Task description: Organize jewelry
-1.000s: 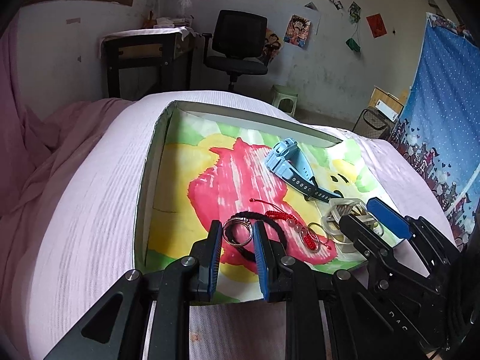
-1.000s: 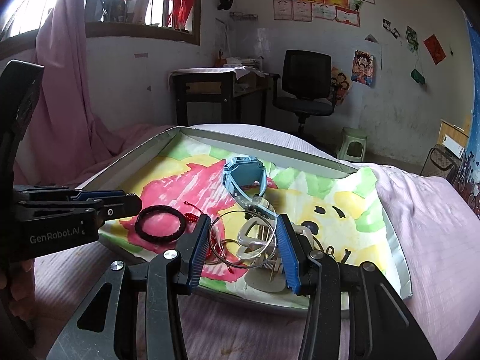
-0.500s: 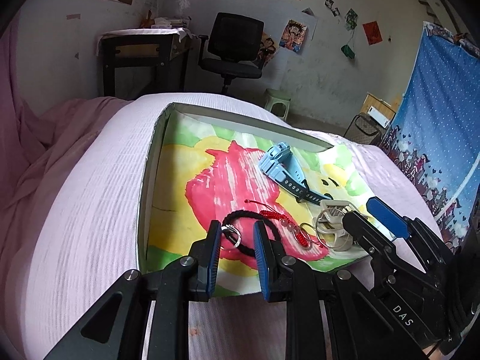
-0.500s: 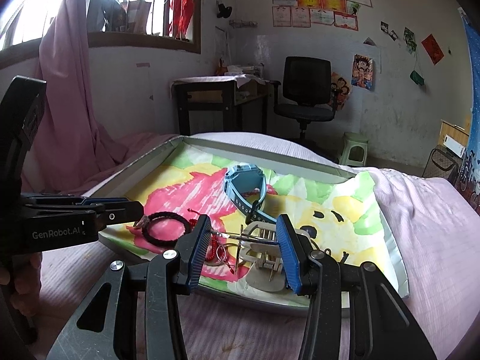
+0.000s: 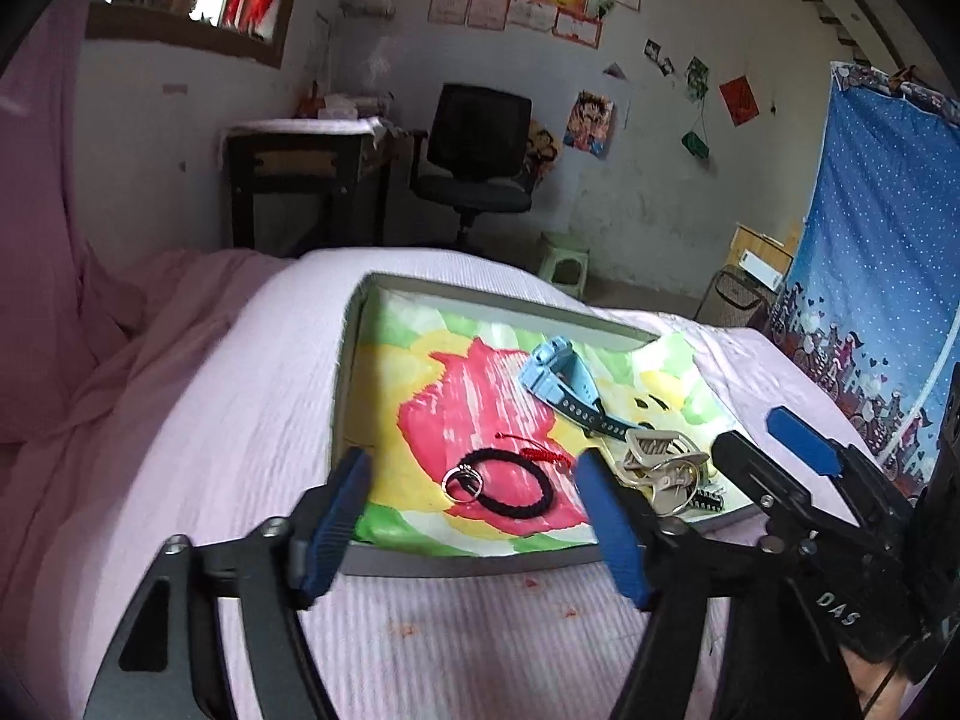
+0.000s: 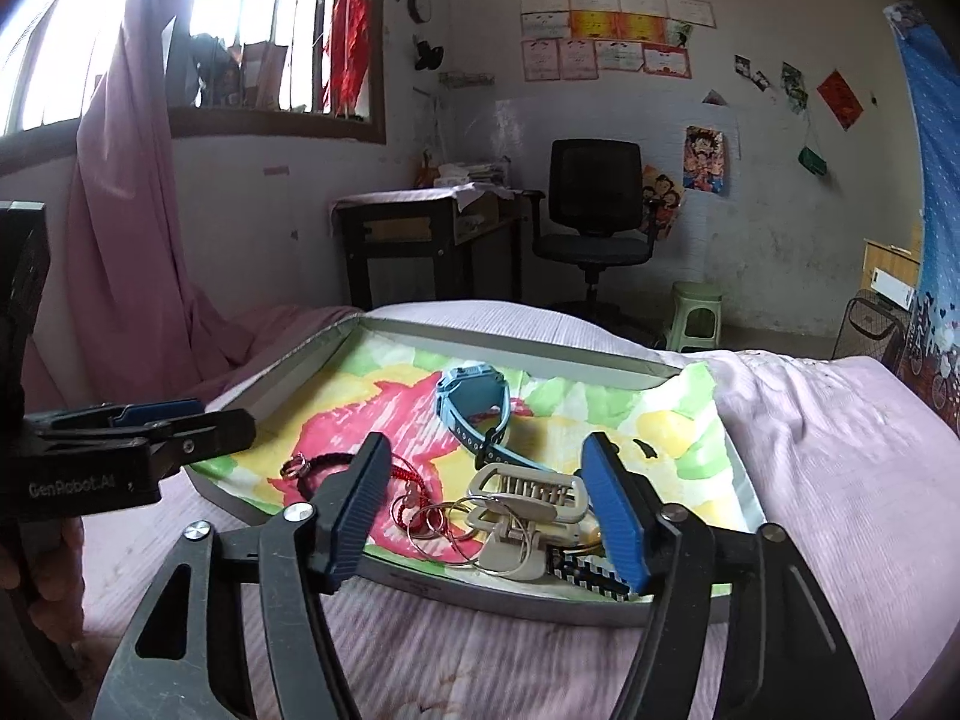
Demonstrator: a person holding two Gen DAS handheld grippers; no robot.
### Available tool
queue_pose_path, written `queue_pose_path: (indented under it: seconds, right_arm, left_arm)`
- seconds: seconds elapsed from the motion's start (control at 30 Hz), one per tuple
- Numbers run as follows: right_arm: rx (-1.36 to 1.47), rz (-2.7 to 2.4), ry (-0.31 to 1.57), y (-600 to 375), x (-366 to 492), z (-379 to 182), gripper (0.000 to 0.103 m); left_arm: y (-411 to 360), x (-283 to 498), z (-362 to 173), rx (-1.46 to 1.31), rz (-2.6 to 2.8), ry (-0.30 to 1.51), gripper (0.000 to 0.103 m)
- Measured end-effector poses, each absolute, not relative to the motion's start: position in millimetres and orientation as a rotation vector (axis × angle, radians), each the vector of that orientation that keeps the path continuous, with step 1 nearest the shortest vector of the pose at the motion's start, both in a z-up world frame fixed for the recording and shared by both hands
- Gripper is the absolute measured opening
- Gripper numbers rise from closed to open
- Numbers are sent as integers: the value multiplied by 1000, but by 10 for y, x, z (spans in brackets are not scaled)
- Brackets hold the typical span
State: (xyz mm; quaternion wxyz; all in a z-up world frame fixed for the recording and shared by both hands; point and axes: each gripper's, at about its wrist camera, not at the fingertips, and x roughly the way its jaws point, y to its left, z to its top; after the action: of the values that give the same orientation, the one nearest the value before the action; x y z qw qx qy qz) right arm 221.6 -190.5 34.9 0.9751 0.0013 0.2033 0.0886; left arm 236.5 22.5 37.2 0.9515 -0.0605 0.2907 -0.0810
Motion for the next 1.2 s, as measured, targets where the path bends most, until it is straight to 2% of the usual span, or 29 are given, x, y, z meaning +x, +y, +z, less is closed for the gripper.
queue_pose_path:
  seconds: [0.17,0.27,0.5,1.2]
  right_arm:
    - [33,178,396,-1987,2114,405,81]
    - [47,173,393,-2045,2035,430,89]
    - [70,156,382,-2174,1820,463,101]
    - [74,178,332,-2297,992,530,102]
  left_arm:
    - [237,2157,445,-118,-138,529,92]
    - [227,2016,476,-105,-116,495,97]
    - [225,1740,502,-98,-96,451,102]
    - [191,807,517,-89,-54,360,103]
